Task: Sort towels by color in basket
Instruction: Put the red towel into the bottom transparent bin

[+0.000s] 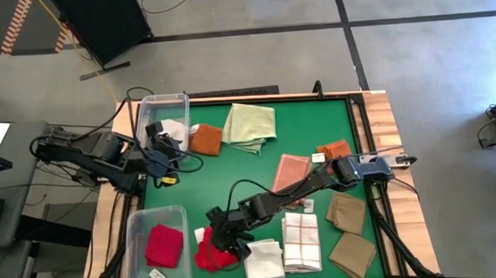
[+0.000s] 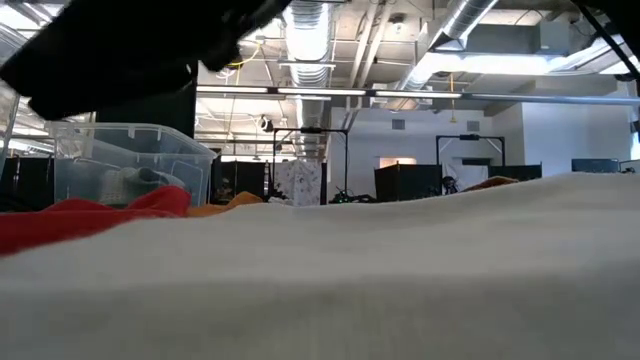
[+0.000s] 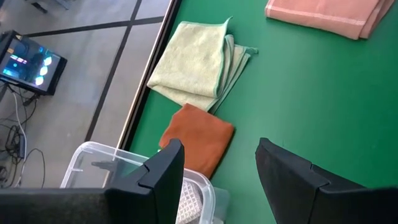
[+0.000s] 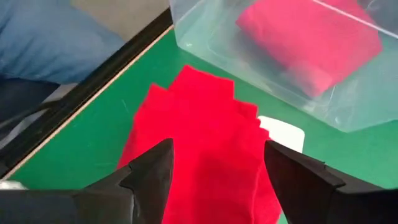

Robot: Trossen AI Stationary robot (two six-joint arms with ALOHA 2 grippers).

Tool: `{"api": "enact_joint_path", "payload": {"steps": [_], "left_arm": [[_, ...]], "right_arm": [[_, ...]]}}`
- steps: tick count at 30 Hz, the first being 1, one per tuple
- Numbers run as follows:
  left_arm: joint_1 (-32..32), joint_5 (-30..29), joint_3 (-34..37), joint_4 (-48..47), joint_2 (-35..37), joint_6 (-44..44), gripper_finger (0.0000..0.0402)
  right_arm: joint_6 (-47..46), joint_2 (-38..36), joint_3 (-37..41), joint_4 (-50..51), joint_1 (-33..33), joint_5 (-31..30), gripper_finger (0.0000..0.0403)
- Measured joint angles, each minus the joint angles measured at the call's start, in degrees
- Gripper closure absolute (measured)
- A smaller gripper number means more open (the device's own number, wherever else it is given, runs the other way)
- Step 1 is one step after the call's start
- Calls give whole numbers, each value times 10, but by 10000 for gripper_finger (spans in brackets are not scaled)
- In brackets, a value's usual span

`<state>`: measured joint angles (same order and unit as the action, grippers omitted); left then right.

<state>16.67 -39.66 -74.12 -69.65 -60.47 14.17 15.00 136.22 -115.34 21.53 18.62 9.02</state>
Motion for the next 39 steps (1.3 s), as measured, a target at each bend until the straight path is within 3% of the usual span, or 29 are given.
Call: {"api": "enact_joint_path", "payload": {"steps": [15, 25, 30, 39], "left_arm": [[0, 0, 10, 2, 0, 7, 211], [0, 0, 10, 2, 0, 11, 211], [0, 0, 10, 2, 0, 11, 211], [0, 0, 10, 2, 0, 15, 211]], "right_arm": [[-16, -1, 116, -104, -26, 1, 124], [-21, 0, 148, -140, -31, 1, 137], [-32, -1, 159, -143, -36, 4, 180], [-28, -1, 159, -139, -37, 5, 327]]}}
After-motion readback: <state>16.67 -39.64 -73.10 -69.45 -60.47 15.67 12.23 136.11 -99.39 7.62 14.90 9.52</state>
